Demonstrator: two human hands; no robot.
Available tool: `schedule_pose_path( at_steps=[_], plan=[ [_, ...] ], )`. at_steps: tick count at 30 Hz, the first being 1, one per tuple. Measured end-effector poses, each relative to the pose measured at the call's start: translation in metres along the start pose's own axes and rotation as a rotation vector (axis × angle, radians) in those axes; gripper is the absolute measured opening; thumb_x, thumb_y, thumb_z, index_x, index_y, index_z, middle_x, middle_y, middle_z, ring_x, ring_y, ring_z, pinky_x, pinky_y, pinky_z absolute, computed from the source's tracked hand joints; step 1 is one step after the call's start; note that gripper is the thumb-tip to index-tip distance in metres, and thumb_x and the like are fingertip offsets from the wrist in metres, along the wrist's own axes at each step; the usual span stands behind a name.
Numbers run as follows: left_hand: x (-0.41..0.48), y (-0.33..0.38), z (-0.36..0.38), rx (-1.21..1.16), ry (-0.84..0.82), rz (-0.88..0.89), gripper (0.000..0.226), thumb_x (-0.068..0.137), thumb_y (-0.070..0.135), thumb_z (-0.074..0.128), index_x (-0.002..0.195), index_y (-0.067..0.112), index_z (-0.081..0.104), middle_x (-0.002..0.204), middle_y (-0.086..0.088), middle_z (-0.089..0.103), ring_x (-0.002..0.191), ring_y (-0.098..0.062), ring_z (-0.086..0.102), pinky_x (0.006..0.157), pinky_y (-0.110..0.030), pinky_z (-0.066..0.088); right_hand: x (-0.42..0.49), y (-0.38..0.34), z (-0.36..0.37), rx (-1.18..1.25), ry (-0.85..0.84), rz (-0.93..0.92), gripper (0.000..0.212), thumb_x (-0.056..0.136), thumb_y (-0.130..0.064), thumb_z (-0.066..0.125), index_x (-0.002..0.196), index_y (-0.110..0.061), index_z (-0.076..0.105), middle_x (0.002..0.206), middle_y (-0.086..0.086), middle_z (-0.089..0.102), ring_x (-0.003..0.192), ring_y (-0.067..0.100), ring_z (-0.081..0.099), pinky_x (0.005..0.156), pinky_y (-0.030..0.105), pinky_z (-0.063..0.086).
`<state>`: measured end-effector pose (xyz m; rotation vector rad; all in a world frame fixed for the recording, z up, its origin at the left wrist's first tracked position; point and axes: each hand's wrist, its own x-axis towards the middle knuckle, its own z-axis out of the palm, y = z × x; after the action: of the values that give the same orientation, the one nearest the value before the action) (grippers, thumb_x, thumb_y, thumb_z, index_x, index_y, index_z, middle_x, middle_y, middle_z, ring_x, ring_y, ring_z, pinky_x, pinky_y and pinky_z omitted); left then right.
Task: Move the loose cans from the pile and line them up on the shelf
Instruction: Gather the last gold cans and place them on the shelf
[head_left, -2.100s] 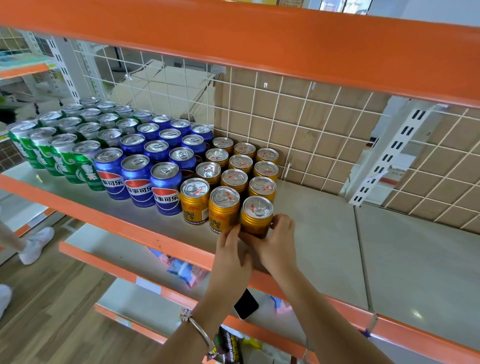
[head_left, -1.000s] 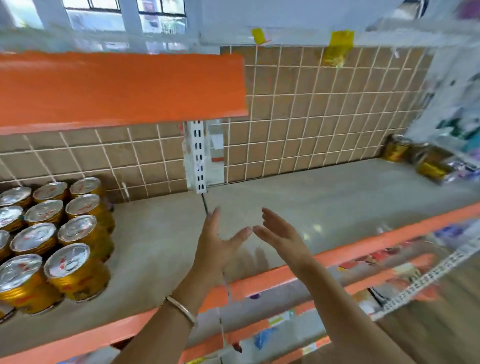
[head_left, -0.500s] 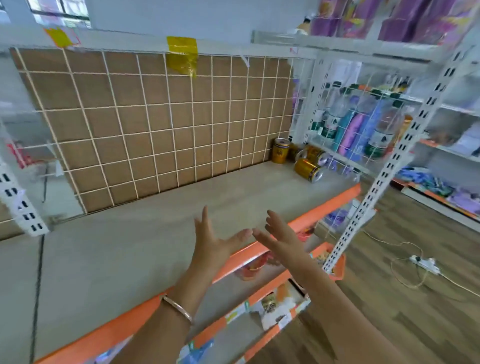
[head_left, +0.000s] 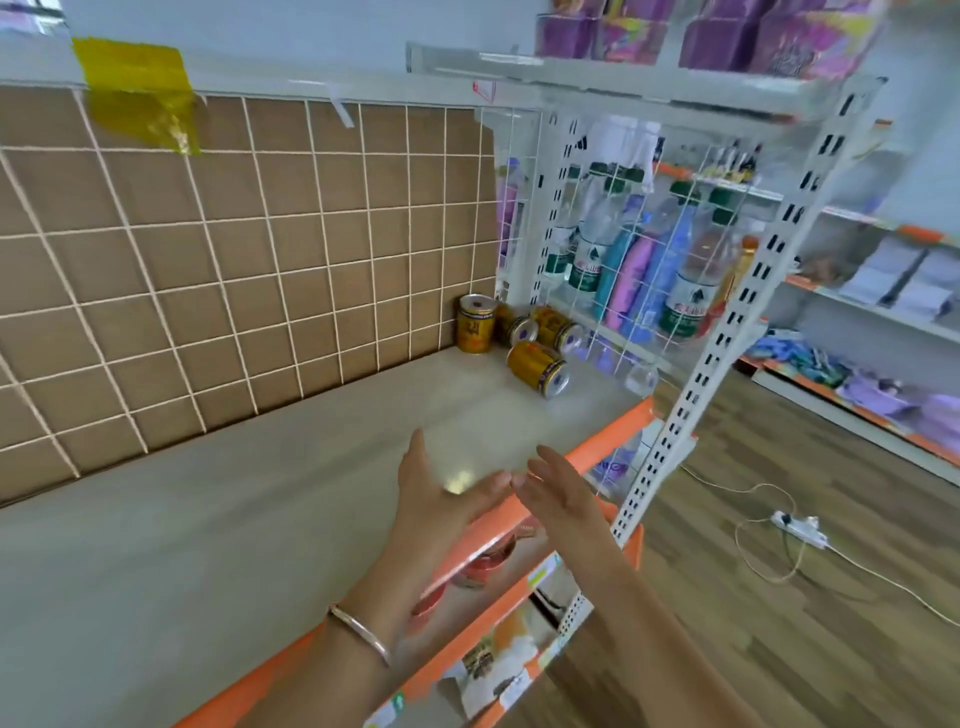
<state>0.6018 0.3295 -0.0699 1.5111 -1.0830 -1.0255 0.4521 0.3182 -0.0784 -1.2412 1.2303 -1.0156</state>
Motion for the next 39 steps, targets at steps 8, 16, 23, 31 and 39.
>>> schedule_pose_path(
  at_steps=[8,16,23,31,39],
  plan=[
    [0.095,0.017,0.047,-0.022,-0.024,-0.034,0.117,0.061,0.047,0.081,0.150,0.021,0.011,0.157,-0.003,0.017,0.142,-0.019,0.023,0.115,-0.039,0.028,0.095,-0.017,-0.032,-0.030,0.069,-0.007,0.058,0.087,-0.028,0.066,0.139,-0.022,0.040,0.131,-0.001,0.051,0.118,0.012,0.052,0.079,0.012,0.043],
    [0.161,0.028,0.079,-0.054,-0.120,-0.294,0.077,0.080,0.039,0.070,0.143,0.019,0.032,0.133,-0.005,0.052,0.110,-0.018,0.057,0.082,-0.027,0.049,0.176,-0.027,-0.060,-0.262,0.163,-0.073,0.053,0.083,-0.023,0.072,0.131,-0.022,0.048,0.127,-0.003,0.052,0.111,0.011,0.052,0.081,0.019,0.043],
    [0.207,0.024,0.115,-0.224,-0.109,-0.506,0.016,0.089,0.024,0.059,0.092,0.009,0.062,0.099,-0.013,0.065,0.095,-0.025,0.063,0.088,-0.033,0.050,0.246,-0.027,-0.088,-0.575,0.049,0.046,0.076,0.080,-0.035,0.071,0.144,-0.023,0.032,0.145,0.003,0.036,0.129,0.022,0.040,0.102,0.034,0.040],
    [0.245,0.034,0.136,0.090,-0.019,-0.492,0.044,0.085,0.051,0.058,0.093,0.008,0.063,0.091,-0.013,0.068,0.081,-0.025,0.066,0.074,-0.032,0.056,0.282,-0.021,-0.106,-0.425,-0.290,0.087,0.036,0.072,-0.031,0.073,0.106,-0.024,0.064,0.097,-0.002,0.068,0.093,0.014,0.064,0.087,0.031,0.048],
    [0.259,0.044,0.138,0.503,-0.145,-0.466,0.059,0.073,0.074,0.053,0.079,0.016,0.060,0.074,-0.003,0.065,0.064,-0.015,0.061,0.063,-0.023,0.051,0.322,-0.046,-0.117,-0.657,-0.069,-0.094,0.026,0.086,-0.021,0.061,0.112,-0.023,0.061,0.109,0.002,0.059,0.102,0.018,0.055,0.087,0.031,0.046]
  ],
)
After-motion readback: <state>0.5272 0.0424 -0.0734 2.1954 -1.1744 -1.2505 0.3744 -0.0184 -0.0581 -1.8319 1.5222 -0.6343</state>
